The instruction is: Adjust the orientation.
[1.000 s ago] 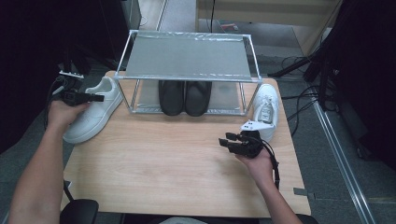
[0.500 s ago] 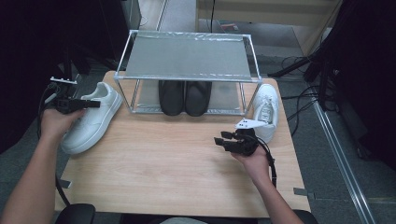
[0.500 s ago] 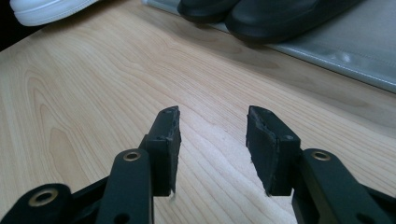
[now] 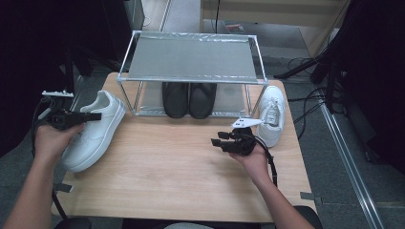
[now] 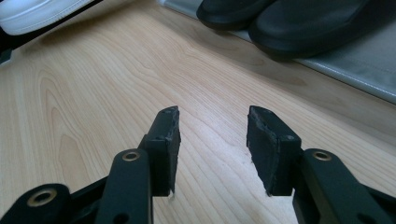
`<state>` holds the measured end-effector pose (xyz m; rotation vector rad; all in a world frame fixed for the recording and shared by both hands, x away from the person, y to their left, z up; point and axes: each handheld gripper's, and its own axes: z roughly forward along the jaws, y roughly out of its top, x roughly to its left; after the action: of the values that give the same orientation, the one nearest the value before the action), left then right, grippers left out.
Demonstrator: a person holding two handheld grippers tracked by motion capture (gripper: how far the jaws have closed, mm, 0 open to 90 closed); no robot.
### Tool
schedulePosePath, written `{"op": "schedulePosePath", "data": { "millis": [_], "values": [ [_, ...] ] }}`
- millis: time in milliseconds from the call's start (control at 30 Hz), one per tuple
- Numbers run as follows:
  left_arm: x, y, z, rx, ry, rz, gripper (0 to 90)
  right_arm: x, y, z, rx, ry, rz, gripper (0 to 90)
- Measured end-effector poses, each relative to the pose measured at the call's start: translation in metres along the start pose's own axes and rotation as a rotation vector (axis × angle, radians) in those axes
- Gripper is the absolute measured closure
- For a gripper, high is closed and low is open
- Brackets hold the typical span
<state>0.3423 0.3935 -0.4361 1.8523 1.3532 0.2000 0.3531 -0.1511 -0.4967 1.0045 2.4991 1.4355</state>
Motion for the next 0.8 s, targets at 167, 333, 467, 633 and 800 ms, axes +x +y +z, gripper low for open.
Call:
{"op": "schedulePosePath", "data": {
  "millis": [167, 333, 467, 633, 800],
  "values": [
    [-0.017, -0.014, -0.009, 0.007, -0.004, 0.01, 83.2, 0.002, 0.004, 0.005, 0.005, 0.015, -0.01, 55.7],
    [-0.035, -0.023, -0.013, 0.009, -0.02, 0.035, 83.2, 0.003, 0.006, 0.008, 0.005, 0.025, -0.017, 55.8],
    [-0.051, -0.028, -0.016, -0.004, -0.044, 0.071, 83.1, 0.003, 0.008, 0.01, 0.007, 0.029, -0.016, 55.7],
    [-0.067, -0.028, -0.012, 0.001, -0.081, 0.095, 83.2, 0.004, 0.008, 0.01, 0.005, 0.031, -0.02, 55.8],
    [-0.085, -0.022, 0.001, 0.023, -0.115, 0.13, 83.1, 0.004, 0.008, 0.008, 0.001, 0.03, -0.016, 55.7]
  ]
}}
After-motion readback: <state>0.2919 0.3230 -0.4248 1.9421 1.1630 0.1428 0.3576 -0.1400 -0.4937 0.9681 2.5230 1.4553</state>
